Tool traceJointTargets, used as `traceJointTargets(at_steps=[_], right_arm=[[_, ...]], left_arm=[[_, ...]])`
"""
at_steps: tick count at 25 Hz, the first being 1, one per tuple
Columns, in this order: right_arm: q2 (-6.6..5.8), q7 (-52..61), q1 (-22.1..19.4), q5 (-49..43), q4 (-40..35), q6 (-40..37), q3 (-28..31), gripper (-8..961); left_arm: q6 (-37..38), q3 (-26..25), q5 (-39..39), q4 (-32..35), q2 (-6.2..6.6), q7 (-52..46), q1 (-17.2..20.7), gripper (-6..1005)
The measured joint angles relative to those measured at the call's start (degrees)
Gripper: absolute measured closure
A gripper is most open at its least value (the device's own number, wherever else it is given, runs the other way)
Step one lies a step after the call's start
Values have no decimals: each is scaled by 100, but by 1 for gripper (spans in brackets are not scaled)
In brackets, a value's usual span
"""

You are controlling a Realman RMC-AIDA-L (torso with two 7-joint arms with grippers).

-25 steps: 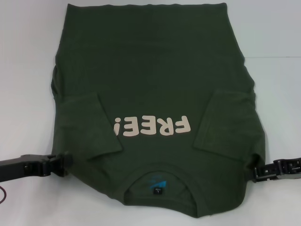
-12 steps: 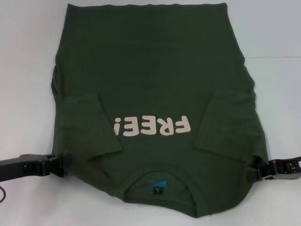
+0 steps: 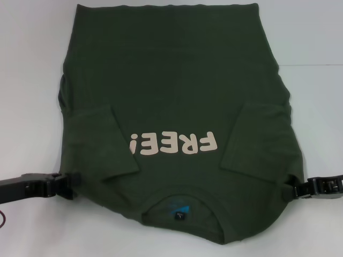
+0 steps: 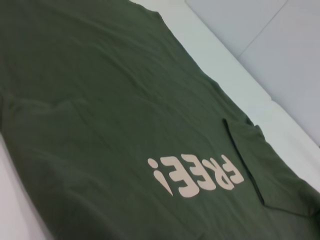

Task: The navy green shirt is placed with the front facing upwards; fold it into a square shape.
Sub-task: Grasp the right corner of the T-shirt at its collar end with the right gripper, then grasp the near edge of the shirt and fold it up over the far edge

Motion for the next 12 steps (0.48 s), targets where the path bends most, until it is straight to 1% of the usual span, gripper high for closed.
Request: traceJointTargets(at_steps=[1, 7, 12], right_arm=[[0, 0, 0, 0, 0, 0, 0, 906], [146, -605, -266, 8, 0, -108, 393, 905], [195, -1141, -543, 144, 6, -458, 739, 904]], left_arm=[[20, -14, -2, 0, 9, -47, 4, 940], [422, -192, 41, 27, 65, -389, 110, 936], [861, -393, 58, 37, 93, -438, 242, 933]])
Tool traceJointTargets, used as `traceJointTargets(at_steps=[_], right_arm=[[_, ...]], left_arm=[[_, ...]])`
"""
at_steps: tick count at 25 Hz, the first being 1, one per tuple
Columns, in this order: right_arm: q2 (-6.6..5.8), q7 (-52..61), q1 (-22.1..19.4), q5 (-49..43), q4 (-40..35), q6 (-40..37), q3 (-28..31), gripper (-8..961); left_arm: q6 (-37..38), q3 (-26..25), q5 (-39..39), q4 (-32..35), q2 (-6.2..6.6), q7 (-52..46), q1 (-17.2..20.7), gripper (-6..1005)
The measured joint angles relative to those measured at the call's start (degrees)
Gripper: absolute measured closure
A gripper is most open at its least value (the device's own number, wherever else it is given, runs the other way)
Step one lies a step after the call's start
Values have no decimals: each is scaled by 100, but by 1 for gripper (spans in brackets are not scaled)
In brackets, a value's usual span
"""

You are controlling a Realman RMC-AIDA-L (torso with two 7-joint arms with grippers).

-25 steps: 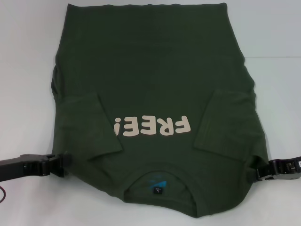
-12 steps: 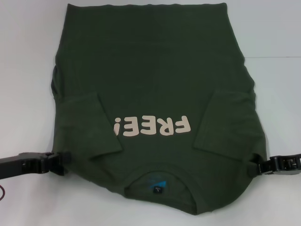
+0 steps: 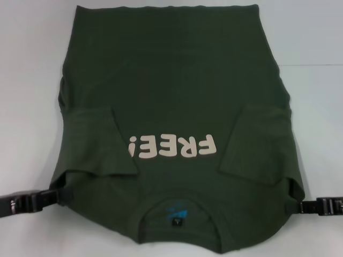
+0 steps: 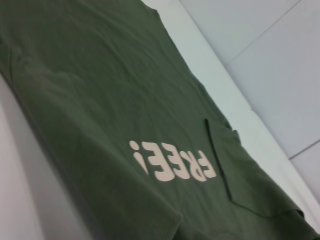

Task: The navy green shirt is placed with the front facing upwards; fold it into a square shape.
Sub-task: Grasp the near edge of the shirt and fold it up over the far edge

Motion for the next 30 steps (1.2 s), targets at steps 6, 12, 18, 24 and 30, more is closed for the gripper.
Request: traceJointTargets(at_steps=[6, 12, 18, 24, 30], right_arm=[[6, -365, -310, 158, 3, -186, 104, 903], [7, -730, -578, 161, 3, -545, 296, 903], [-44, -1086, -885, 156, 2, -948, 494, 902], [-109, -1220, -1115, 155, 7, -1081, 613, 901], [-163, -1187, -822, 156, 62, -1038, 958, 900]], left_arm=[[248, -86, 2, 38, 6, 7, 248, 929], [501, -102, 2, 106, -31, 47, 467, 926], [949, -280, 3, 155, -45, 175, 670, 922], [1188, -476, 3, 156, -51, 233, 798, 918], [1101, -591, -63, 30, 31, 153, 438, 915]])
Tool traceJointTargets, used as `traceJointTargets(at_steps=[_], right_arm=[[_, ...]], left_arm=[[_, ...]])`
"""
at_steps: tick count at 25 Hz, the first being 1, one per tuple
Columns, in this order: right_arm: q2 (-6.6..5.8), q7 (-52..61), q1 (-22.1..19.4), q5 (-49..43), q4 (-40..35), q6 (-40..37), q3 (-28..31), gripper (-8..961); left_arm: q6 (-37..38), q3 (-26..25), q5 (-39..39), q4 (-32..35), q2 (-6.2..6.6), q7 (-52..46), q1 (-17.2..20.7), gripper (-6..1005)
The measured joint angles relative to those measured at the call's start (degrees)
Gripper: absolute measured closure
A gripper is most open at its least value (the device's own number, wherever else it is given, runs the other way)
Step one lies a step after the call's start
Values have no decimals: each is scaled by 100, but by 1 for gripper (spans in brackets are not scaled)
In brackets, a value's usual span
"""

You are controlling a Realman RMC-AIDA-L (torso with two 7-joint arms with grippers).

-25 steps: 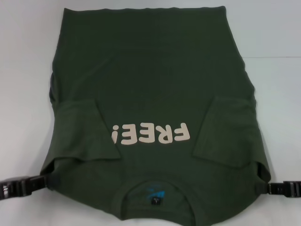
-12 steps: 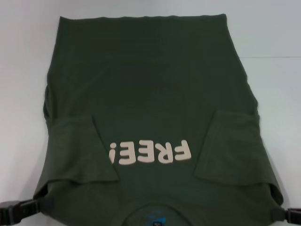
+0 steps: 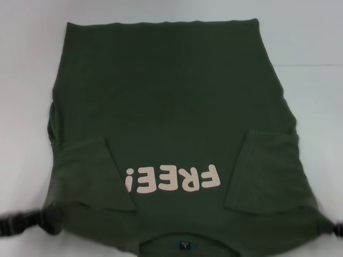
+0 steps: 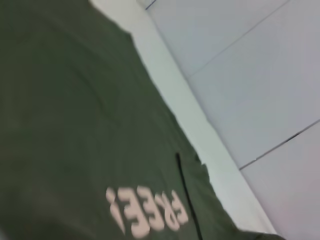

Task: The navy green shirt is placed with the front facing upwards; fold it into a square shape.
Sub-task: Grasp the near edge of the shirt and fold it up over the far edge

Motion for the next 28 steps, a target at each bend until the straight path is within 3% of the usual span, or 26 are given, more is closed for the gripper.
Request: traceJointTargets(at_steps=[8, 11, 18, 25, 28], right_arm=[[-118, 253, 1102, 2, 233, 892, 204, 899], [-168, 287, 1537, 6, 405, 1446, 204, 899], [-135, 311, 2366, 72, 653, 2916, 162, 898], [-62, -35, 2902, 708, 1082, 4608, -114, 897], [10, -252, 3054, 1044, 1204, 5259, -316, 896]], left_arm=[[-1320, -115, -72, -1007, 446, -194, -1355, 910], [-1959, -111, -162, -1289, 517, -194, -1794, 908], [-3821, -52, -689, -1681, 460, -5, -2560, 904], [-4860, -43, -1229, -2149, 437, 583, -2877, 899], [-5486, -40, -1542, -2362, 364, 1038, -3049, 897]])
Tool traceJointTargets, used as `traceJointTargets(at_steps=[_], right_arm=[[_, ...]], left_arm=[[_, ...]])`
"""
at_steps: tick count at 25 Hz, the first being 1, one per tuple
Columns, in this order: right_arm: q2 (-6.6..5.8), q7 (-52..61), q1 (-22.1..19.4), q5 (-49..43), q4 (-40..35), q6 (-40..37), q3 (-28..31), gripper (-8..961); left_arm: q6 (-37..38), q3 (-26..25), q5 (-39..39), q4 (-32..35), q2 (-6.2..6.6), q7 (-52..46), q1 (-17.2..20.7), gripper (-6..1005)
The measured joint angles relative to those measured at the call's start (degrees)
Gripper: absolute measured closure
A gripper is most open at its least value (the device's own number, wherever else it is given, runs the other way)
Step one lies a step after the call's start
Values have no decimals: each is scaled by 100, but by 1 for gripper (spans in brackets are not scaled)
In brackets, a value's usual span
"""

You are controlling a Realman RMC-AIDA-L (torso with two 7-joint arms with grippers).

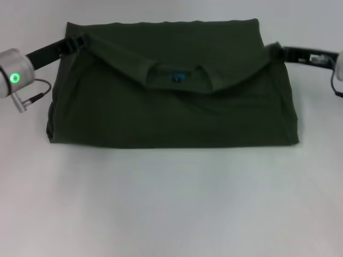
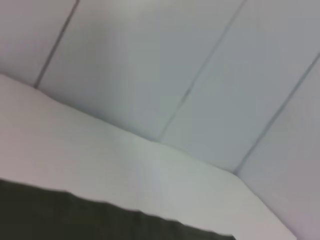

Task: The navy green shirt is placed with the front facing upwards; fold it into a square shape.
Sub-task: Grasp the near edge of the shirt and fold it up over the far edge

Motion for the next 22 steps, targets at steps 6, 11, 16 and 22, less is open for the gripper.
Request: traceJointTargets(at_steps=[6, 11, 16, 22], right_arm=[[109, -603, 191, 556, 337, 891, -135, 895], [191, -911, 224, 771, 529, 1227, -140, 895], [308, -1169, 207, 887, 605, 1567, -135, 894], [427, -1571, 198, 1167, 656, 1819, -140, 893]], left_arm=[[-825, 2, -554, -328, -194, 1010, -238, 894], [-1154, 1, -856, -611, -256, 1541, -309, 891], [-1331, -24, -995, -766, -308, 1899, -314, 888], [-1477, -10, -1011, -745, -438, 2043, -305, 884]])
